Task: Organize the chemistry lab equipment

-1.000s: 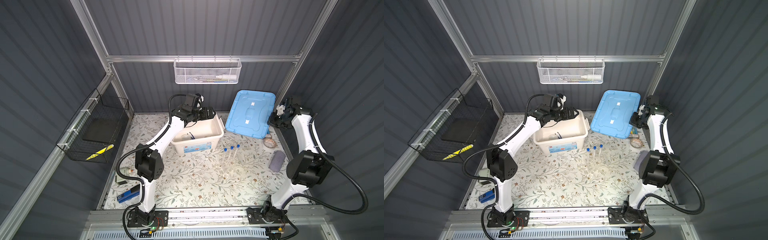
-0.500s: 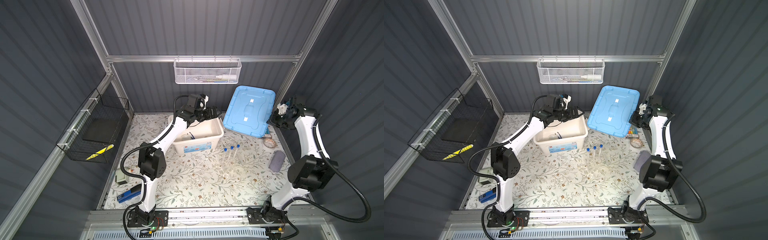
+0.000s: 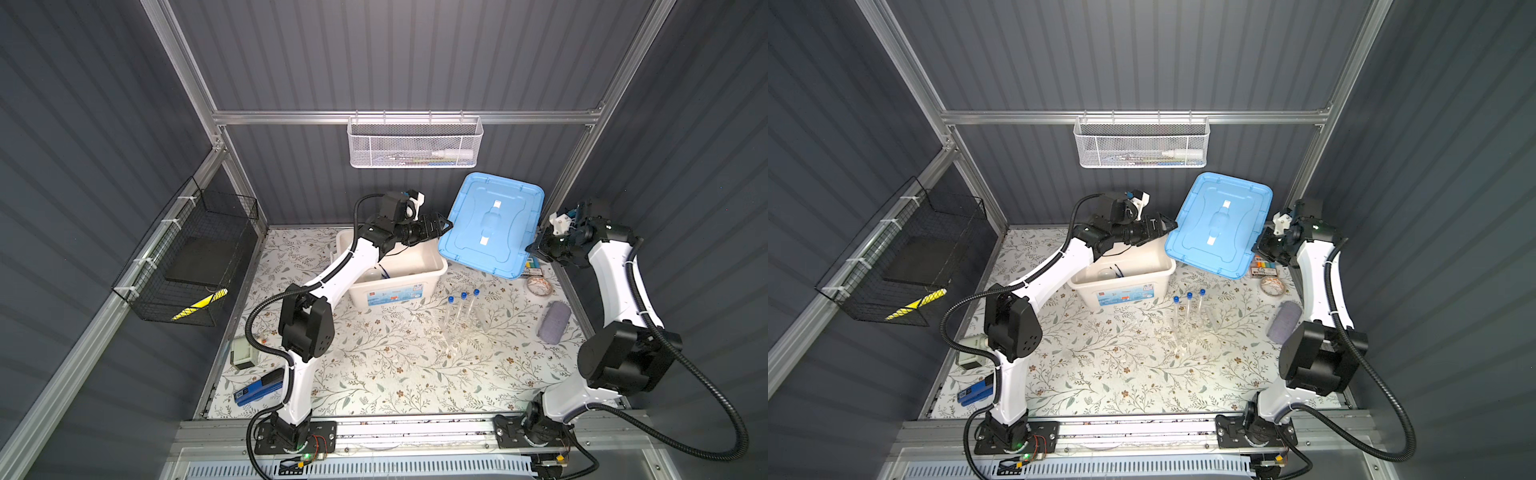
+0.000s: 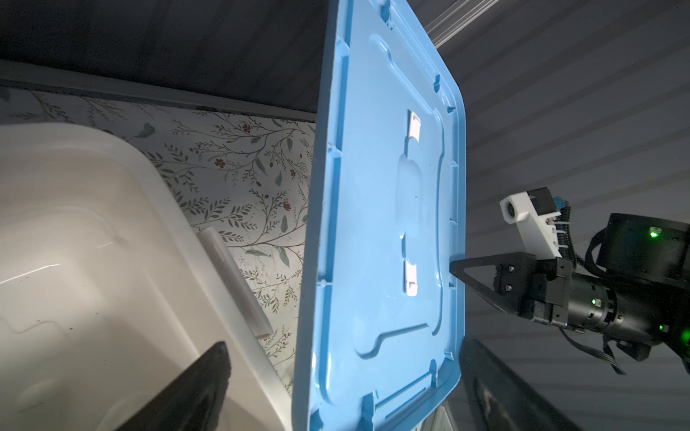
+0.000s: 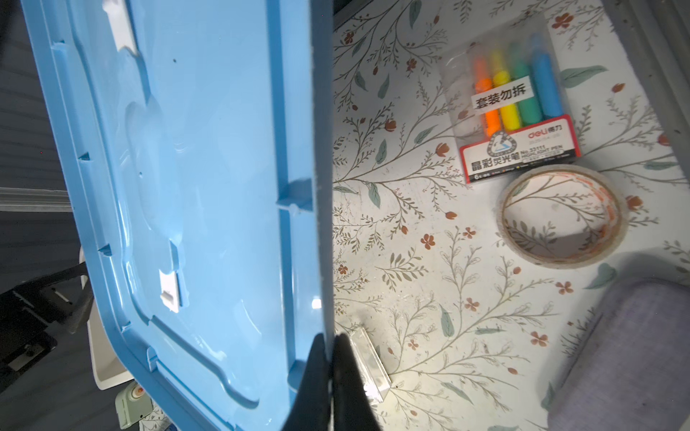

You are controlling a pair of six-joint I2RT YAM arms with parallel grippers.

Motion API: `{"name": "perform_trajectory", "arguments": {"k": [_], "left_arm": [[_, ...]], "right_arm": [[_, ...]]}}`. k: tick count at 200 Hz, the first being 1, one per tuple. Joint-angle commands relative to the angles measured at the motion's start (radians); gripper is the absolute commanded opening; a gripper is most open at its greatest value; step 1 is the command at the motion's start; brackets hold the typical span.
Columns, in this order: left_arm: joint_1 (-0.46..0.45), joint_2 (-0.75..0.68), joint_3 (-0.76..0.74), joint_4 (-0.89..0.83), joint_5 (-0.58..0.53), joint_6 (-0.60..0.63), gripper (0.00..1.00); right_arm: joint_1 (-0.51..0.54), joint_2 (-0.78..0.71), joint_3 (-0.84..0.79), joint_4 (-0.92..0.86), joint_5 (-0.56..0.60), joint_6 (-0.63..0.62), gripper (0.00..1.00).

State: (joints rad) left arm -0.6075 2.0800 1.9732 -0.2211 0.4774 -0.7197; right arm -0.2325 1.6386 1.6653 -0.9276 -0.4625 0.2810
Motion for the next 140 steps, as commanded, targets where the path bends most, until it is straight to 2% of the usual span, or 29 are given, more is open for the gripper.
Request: {"name": "perform_trajectory", "arguments": {"k": [1, 28, 66, 125, 140], "left_arm": [[-0.018, 0.001, -0.036, 0.075, 0.037, -0.047, 0.96], [-0.018, -0.026, -0.117, 0.168, 0.035, -0.096, 0.93], [-0.031, -0.052, -0.184, 0.223, 0.040, -0.136, 0.79], [-0.059, -0.141, -0.317, 0.314, -0.021, -0.178, 0.42], [-0.066, -0.166, -0.349, 0.332, -0.046, -0.183, 0.36]], "right_arm": [[0.026, -0.026, -0.020, 0.052, -0.079, 0.003, 0.00], [0.039, -0.040, -0.052, 0.060, -0.095, -0.002, 0.00], [0.041, -0.067, -0.094, 0.070, -0.122, -0.014, 0.00], [0.048, -0.089, -0.142, 0.088, -0.174, -0.019, 0.00], [0.056, -0.084, -0.148, 0.097, -0.191, -0.020, 0.01]]}}
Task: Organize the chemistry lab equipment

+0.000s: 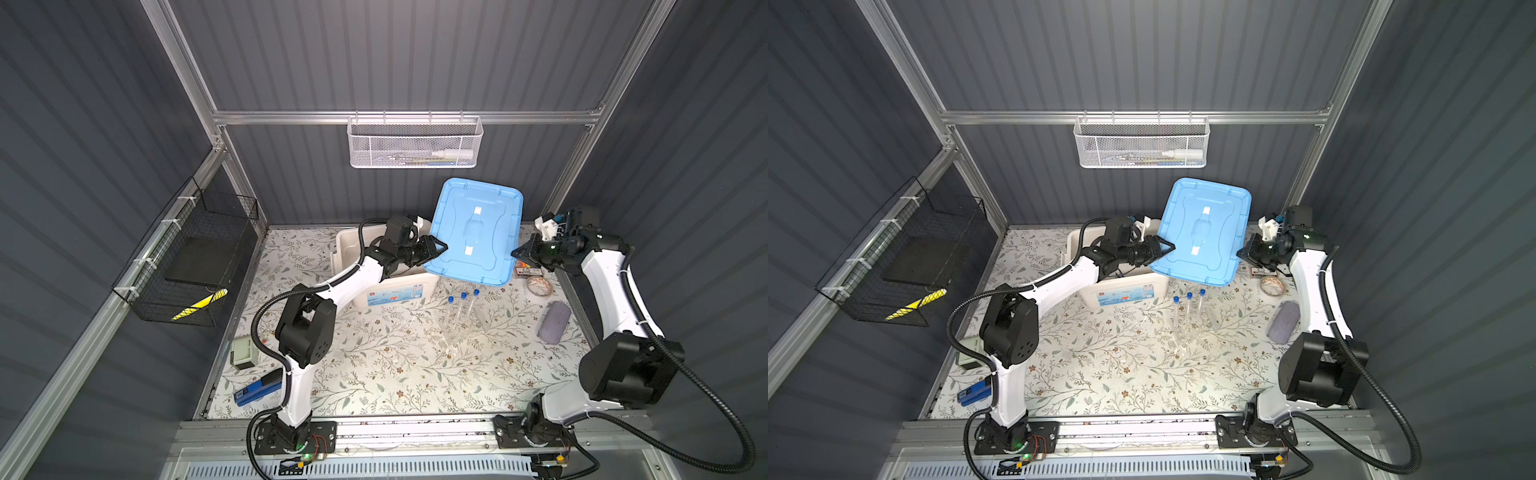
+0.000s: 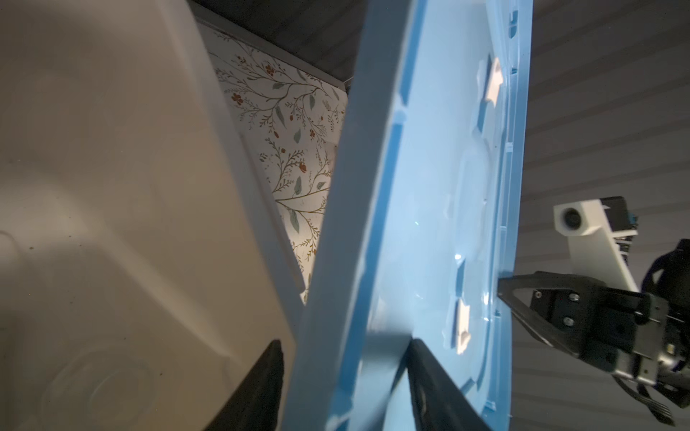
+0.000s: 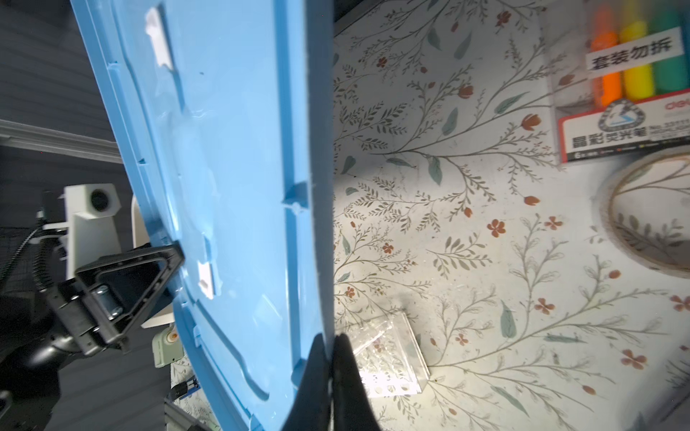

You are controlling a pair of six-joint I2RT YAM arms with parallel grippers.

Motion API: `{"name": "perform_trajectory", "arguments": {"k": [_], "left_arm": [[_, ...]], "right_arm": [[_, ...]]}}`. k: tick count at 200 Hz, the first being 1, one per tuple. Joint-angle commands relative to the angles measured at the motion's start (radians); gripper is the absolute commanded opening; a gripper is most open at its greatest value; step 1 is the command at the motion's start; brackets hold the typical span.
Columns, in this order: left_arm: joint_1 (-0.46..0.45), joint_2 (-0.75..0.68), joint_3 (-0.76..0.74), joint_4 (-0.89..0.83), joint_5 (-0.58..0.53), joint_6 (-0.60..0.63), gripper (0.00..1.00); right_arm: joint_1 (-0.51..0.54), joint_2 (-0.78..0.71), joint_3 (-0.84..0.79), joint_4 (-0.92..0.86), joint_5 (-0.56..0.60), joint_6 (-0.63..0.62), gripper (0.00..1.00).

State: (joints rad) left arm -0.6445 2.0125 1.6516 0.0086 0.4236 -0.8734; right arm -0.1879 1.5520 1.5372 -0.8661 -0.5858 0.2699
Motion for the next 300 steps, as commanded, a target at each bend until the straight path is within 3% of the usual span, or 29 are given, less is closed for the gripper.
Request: {"name": "perform_trajectory", "arguments": {"k": [1, 34, 78, 100, 131, 221, 265, 300], "left_arm": [[-0.029, -0.100, -0.029, 0.103, 0.007, -0.030, 0.36], [-0.037, -0.138, -0.058, 0.123, -0.020, -0.037, 0.28], [-0.038, -0.187, -0.087, 0.136, -0.039, -0.053, 0.20], [-0.038, -0.210, -0.121, 0.161, -0.043, -0.072, 0.18], [-0.040, -0.244, -0.171, 0.179, -0.057, -0.093, 0.17], [-0.041, -0.288, -0.209, 0.163, -0.087, -0.098, 0.16], [-0.041, -0.293, -0.209, 0.179, -0.086, -0.108, 0.16], [-0.041, -0.304, -0.228, 0.193, -0.125, -0.118, 0.16]], "right_arm": [[0.012, 0.003, -0.020, 0.036, -0.069, -0.009, 0.01], [0.026, 0.021, -0.020, 0.042, -0.083, -0.027, 0.06], [0.026, 0.015, -0.061, 0.098, -0.128, -0.042, 0.22], [0.025, 0.003, -0.089, 0.145, -0.161, -0.028, 0.42], [0.019, -0.027, -0.144, 0.228, -0.233, 0.017, 0.53], [-0.023, -0.102, -0.243, 0.319, -0.286, 0.066, 0.67], [-0.031, -0.140, -0.333, 0.515, -0.305, 0.182, 0.70], [-0.051, -0.151, -0.339, 0.531, -0.306, 0.192, 0.71]]}}
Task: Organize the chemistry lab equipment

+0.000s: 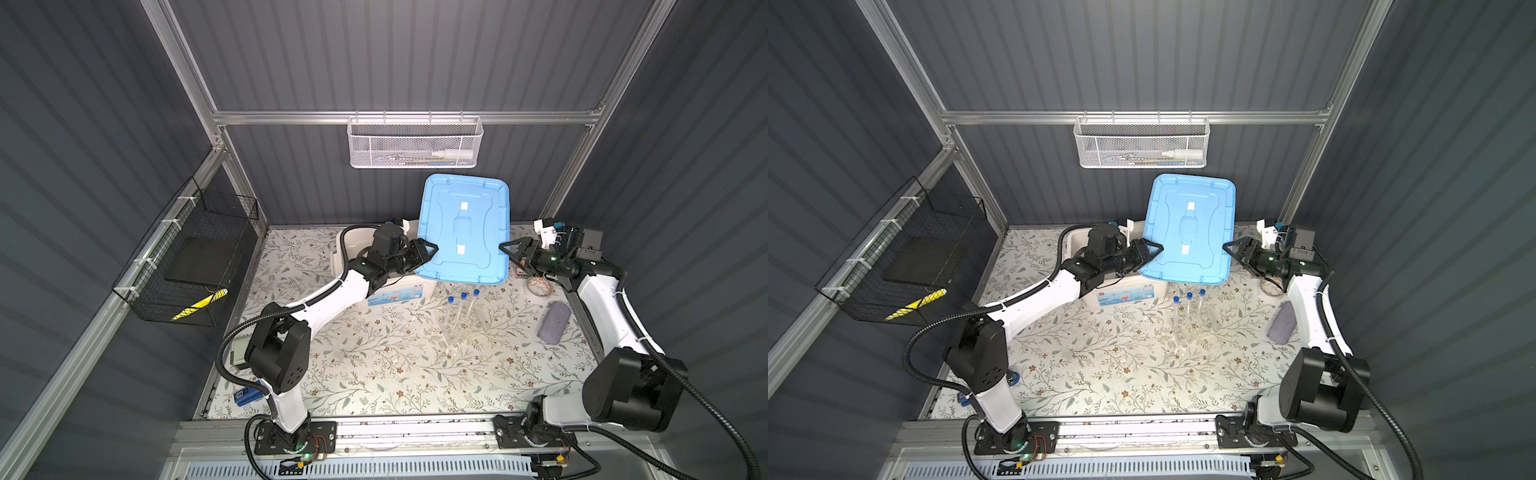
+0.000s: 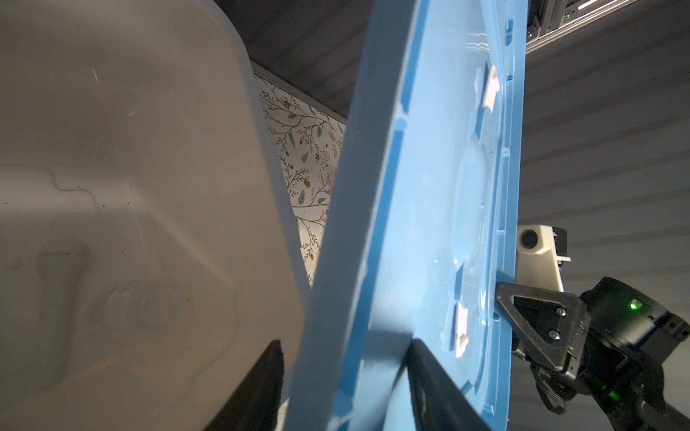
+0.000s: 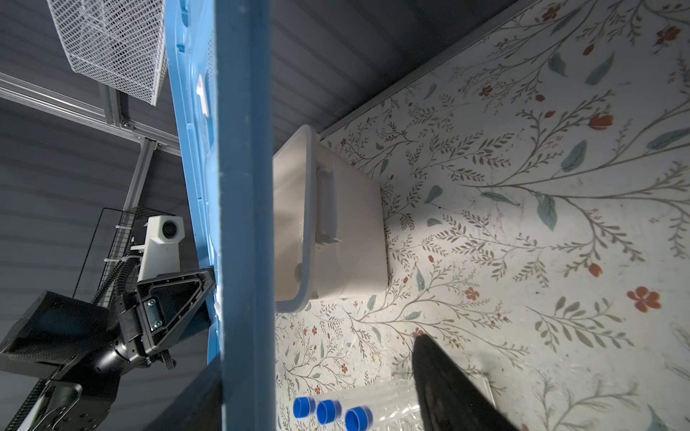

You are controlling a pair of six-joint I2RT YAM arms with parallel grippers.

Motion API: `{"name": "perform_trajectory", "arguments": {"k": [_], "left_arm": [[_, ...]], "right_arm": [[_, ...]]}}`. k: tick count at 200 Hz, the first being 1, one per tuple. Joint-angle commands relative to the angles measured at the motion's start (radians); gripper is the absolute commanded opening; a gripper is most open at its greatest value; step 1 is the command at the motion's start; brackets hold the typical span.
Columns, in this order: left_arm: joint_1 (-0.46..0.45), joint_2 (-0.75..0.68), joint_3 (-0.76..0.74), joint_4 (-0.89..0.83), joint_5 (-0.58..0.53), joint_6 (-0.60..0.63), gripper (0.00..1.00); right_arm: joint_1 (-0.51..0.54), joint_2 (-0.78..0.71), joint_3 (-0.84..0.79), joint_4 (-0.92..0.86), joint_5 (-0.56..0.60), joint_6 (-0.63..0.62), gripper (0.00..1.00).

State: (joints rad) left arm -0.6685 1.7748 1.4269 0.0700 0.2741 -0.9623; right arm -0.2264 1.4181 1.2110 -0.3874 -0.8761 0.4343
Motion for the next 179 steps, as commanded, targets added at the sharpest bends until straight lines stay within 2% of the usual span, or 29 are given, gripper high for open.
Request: {"name": "perform_trajectory", "arguments": {"k": [1, 54, 141, 179], "left_arm": [[-0.017, -0.067, -0.003, 0.133, 0.025, -0.029, 0.16], [-0.017, -0.069, -0.003, 0.168, 0.017, -0.054, 0.15], [-0.017, -0.058, -0.040, 0.223, 0.012, -0.104, 0.14], [-0.017, -0.034, -0.033, 0.234, 0.015, -0.111, 0.14]], "right_arm": [[-0.013, -0.017, -0.013, 0.053, -0.015, 0.027, 0.71], [-0.054, -0.023, -0.007, 0.012, 0.001, -0.001, 0.74], [-0.056, 0.003, 0.062, -0.206, 0.178, -0.136, 0.76], [-0.054, 0.033, 0.044, -0.189, 0.148, -0.135, 0.75]]}}
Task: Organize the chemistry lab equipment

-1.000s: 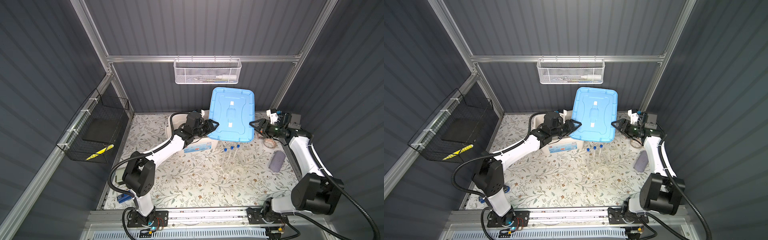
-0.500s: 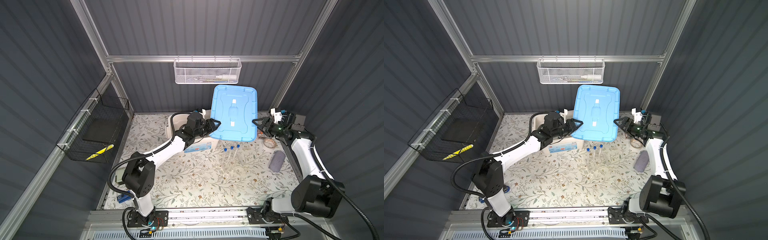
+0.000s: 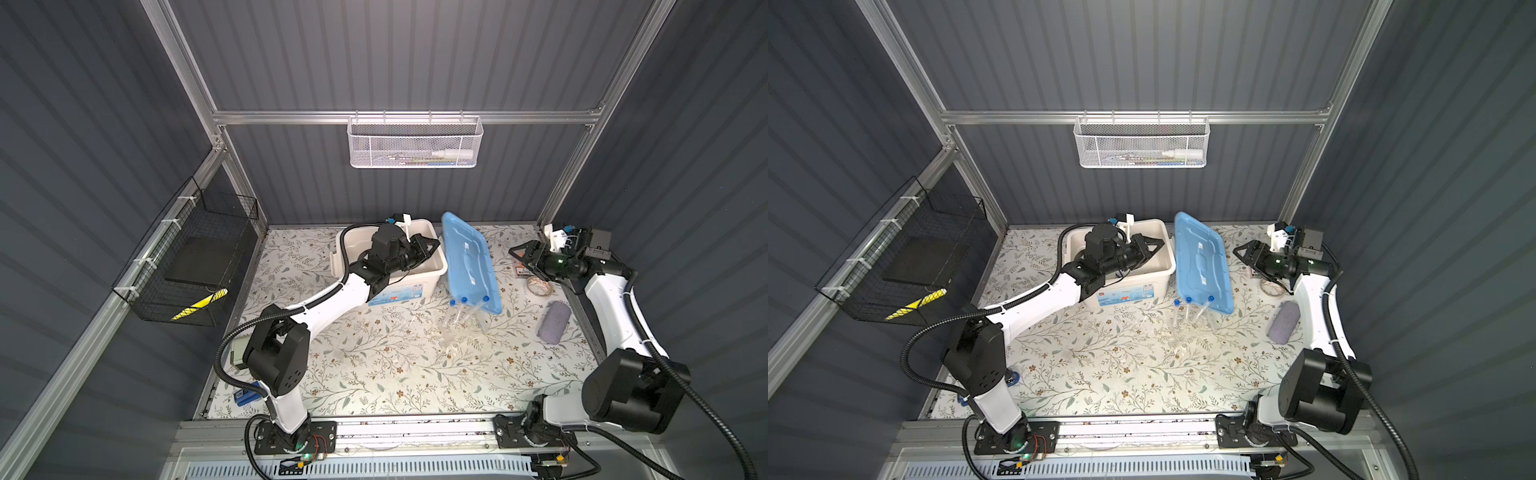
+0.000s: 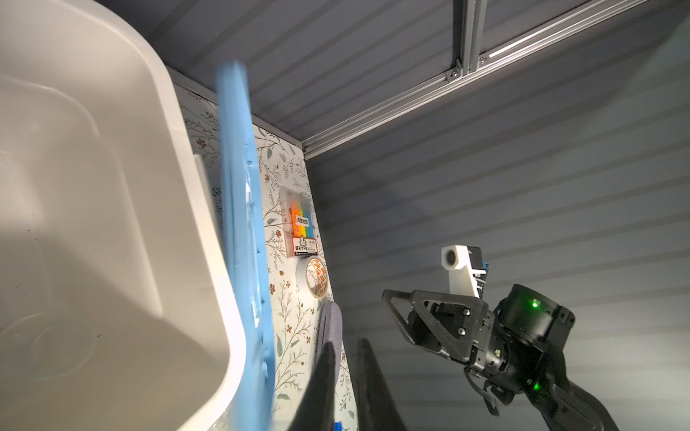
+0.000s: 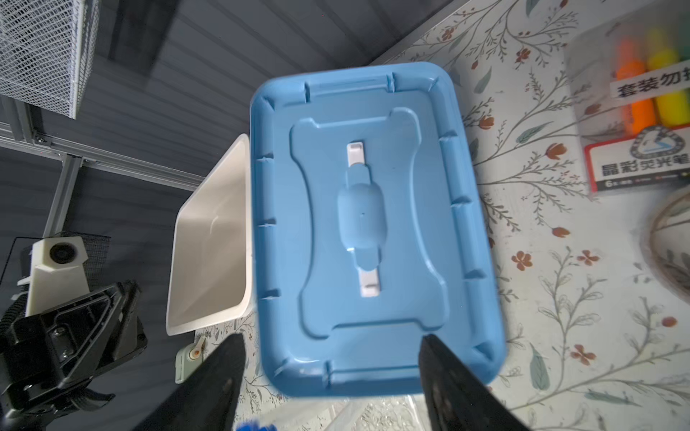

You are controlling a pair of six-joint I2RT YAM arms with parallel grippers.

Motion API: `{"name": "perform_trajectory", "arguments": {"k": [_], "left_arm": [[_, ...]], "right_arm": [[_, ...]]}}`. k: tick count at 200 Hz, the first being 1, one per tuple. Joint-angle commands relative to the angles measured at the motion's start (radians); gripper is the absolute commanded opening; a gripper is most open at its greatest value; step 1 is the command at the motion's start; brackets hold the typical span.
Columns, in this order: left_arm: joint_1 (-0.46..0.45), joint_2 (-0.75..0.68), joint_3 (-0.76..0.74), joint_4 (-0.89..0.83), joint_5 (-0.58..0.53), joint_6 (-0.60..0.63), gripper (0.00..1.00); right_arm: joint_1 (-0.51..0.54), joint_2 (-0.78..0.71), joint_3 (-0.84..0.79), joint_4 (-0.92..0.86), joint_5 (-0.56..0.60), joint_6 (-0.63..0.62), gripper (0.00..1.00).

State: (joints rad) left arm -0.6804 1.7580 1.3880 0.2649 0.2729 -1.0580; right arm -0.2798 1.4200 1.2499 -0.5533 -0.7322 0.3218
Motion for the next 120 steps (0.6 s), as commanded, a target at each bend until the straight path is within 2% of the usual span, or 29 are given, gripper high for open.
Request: {"name": "perform_trajectory", "arguments": {"k": [1, 44, 64, 97, 120], "left_arm": [[-0.005, -0.017, 0.006, 0.040, 0.017, -0.016, 0.14], [-0.005, 0.006, 0.017, 0.014, 0.022, -0.005, 0.15], [-0.005, 0.006, 0.072, -0.025, 0.019, 0.017, 0.16], [-0.005, 0.011, 0.116, -0.123, 0.004, 0.064, 0.28], [-0.005, 0.014, 0.129, -0.147, 0.004, 0.081, 0.41]], "right_arm": [[-0.001, 0.033, 0.004, -0.023, 0.005, -0.024, 0.75], [-0.005, 0.107, 0.011, -0.064, 0.084, -0.084, 0.76], [-0.010, 0.136, 0.011, -0.063, 0.141, -0.092, 0.76], [-0.016, 0.175, 0.028, -0.082, 0.162, -0.101, 0.76], [-0.015, 0.191, 0.028, -0.091, 0.234, -0.112, 0.75]]}}
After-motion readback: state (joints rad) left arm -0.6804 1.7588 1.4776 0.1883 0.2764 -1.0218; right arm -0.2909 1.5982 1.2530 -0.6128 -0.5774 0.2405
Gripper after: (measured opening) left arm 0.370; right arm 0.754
